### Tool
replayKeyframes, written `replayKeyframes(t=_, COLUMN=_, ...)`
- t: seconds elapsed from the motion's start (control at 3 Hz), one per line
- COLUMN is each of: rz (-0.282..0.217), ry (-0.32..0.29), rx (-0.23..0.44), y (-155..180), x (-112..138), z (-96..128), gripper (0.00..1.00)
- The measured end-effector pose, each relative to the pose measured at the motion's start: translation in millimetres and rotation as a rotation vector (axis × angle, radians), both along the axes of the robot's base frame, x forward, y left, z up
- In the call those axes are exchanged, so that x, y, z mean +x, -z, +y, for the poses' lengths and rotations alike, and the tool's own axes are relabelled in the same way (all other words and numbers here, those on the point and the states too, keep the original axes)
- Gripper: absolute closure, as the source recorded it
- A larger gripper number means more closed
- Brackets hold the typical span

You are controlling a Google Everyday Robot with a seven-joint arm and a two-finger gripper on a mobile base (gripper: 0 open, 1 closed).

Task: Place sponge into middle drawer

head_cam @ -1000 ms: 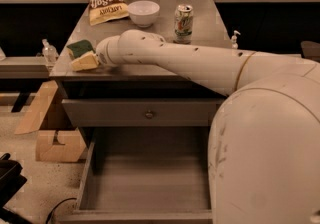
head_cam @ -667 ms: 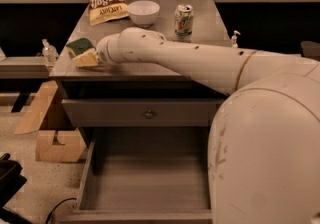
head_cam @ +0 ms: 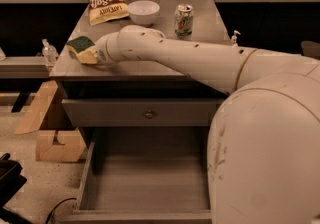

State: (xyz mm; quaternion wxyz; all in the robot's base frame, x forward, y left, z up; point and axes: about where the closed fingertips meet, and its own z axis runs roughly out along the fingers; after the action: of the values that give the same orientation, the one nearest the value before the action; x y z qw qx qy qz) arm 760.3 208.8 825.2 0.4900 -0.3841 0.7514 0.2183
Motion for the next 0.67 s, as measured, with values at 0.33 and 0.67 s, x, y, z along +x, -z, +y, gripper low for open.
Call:
replayKeyframes(t=0.33, rz=-0.020, ry=-0.036, rx=0.008, y=1.1, x=-3.4, z=-1.8, gripper=1.00)
replayKeyframes(t=0.67, rz=-0.030, ry=-0.049, rx=0.009, y=-1.3, x=-5.9, z=-3.2, gripper=1.00)
